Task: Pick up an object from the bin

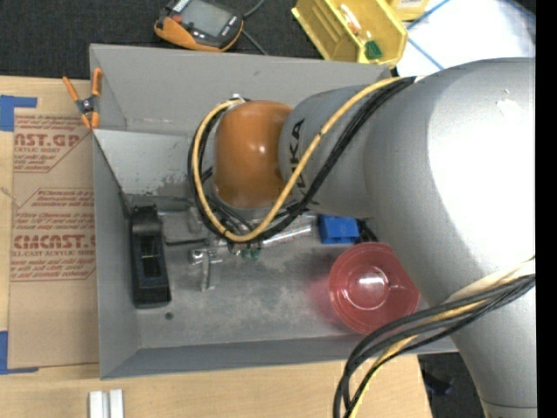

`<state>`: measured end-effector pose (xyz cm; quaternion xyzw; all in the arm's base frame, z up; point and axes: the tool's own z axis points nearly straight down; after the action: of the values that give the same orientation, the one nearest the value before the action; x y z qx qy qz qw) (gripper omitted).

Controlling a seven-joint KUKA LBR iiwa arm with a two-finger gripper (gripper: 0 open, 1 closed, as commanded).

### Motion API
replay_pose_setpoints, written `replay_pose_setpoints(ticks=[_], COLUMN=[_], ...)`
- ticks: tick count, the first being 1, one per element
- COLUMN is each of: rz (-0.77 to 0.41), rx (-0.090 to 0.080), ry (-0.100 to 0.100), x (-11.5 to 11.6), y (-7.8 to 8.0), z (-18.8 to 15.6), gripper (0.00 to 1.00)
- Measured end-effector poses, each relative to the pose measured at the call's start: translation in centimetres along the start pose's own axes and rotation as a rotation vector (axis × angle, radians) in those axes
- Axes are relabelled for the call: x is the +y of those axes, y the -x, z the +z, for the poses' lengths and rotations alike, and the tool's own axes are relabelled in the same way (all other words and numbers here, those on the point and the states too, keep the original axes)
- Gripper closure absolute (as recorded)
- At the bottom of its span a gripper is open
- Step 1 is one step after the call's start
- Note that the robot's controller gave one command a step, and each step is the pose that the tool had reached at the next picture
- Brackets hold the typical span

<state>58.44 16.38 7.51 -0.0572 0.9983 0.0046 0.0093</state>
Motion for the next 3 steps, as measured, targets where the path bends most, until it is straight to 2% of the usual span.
replay_pose_setpoints(ticks=[1,2,3], rz=[-0.087,-0.087,-0.088], rx=[0.005,0.005,0.007], ry=[0.001,0.001,0.001], x=[-0.2,-0.2,-0.2], y=[0.7,0.7,0.7], z=[0.0,0.0,-1.5], gripper=[1.00,1.00,1.00])
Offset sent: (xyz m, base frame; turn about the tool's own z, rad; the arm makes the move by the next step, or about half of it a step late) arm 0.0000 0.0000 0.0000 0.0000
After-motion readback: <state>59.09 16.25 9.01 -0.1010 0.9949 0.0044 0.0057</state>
